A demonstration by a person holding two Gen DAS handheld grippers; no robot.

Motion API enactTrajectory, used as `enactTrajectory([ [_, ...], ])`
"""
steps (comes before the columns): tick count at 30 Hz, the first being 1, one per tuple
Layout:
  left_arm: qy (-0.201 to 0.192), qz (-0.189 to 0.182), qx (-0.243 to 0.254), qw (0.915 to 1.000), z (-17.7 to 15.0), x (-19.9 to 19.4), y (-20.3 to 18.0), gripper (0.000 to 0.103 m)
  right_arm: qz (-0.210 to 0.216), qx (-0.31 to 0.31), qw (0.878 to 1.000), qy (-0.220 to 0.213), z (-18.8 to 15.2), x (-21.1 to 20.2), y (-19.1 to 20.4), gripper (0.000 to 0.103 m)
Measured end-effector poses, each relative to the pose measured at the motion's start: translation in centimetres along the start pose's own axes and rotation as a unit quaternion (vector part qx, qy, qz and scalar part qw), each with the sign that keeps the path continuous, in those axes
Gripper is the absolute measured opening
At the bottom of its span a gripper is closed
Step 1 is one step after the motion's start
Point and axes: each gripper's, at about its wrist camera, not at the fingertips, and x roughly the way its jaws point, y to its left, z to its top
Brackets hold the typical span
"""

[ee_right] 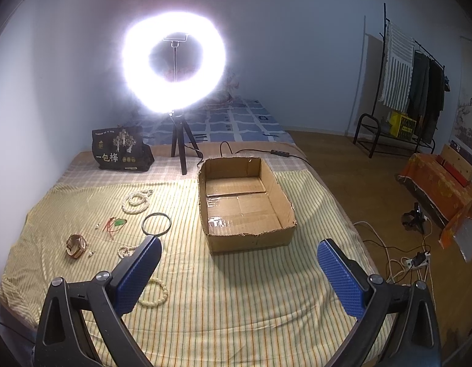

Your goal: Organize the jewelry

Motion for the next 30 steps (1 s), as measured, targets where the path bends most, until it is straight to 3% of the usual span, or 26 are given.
enactTrajectory([
  [13,0.021,0.014,0.0,0.9997,0.0,2.3,1.6,0.103,0.007,-0.017,1.0,0.008,0.0,1.2,0.7,0.103],
  [22,0.054,0.012,0.01,0.9984,-0.7,5.9,3.7,0.103,0.051,-0.111,0.992,0.02,-0.9,4.5,2.5,0.103],
  [25,0.074,0.008,0.009,0.9972,-1.2,7.6,4.8,0.103,0.063,-0.138,0.987,0.043,-1.5,6.3,3.0,0.102],
  [30,0.115,0.0,-0.011,0.9933,-2.0,10.4,6.9,0.09,0.092,-0.163,0.979,0.082,-2.6,8.6,3.9,0.094],
])
